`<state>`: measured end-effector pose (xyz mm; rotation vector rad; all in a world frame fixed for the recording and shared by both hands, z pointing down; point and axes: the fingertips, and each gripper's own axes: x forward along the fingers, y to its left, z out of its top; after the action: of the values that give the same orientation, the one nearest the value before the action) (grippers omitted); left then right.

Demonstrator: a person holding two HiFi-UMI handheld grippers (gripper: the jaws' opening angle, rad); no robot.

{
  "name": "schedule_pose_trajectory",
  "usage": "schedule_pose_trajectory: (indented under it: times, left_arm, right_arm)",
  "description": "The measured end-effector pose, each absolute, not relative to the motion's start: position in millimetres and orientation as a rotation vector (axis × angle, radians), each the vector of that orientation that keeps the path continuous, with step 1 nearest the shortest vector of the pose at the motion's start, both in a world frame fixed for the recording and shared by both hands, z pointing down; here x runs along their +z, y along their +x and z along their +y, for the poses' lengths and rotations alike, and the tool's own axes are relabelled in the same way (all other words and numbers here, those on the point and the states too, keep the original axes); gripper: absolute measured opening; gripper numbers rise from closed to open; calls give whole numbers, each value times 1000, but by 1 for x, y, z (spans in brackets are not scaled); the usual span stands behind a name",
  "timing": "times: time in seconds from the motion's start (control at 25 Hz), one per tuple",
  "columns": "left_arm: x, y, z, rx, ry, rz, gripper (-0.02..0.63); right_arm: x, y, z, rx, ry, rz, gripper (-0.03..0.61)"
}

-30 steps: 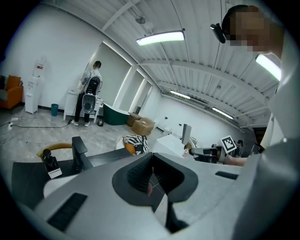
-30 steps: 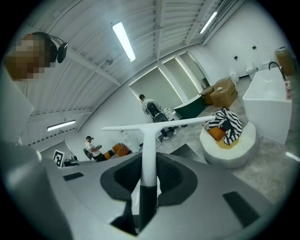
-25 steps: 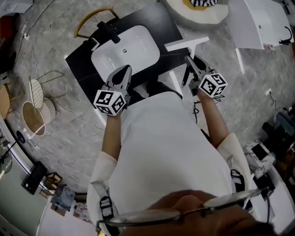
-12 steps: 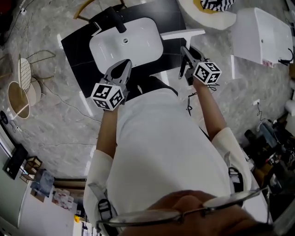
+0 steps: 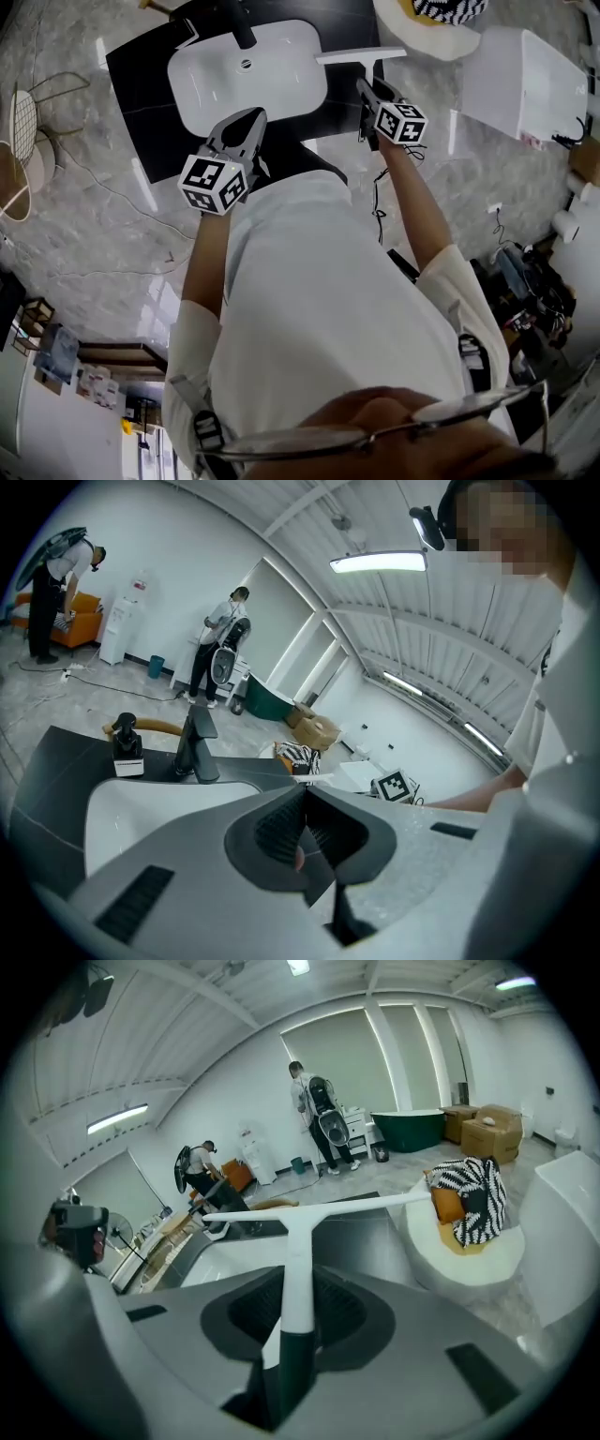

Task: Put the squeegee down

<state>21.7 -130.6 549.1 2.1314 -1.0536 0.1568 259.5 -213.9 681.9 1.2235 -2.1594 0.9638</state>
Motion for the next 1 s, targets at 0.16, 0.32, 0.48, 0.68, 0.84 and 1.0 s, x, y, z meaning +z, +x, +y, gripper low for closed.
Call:
schedule_pose_trajectory:
  times: [0.16, 0.32, 0.48, 0.68, 0.84, 1.0]
  left_arm:
    - [560, 28, -132, 152, 2112, -1042, 5]
    - [563, 33, -135, 149, 2105, -1033, 5]
    - [567, 27, -141, 137, 2092, -1050, 5]
    - [575, 18, -144, 156, 2088, -1077, 5]
    - [583, 15, -143, 156, 2072, -1081, 5]
    - [585, 17, -137, 152, 2059, -1084, 5]
  right_arm:
    - [710, 259, -219, 914, 1188, -2112, 92]
    - [728, 262, -226, 891, 1173, -2058, 92]
    - [745, 263, -235, 875, 1186, -2014, 92]
    - [770, 263, -239, 845, 1159, -1950, 92]
    - [789, 268, -241, 862, 1151, -1899, 92]
    - [802, 274, -241, 874, 1160, -1846, 92]
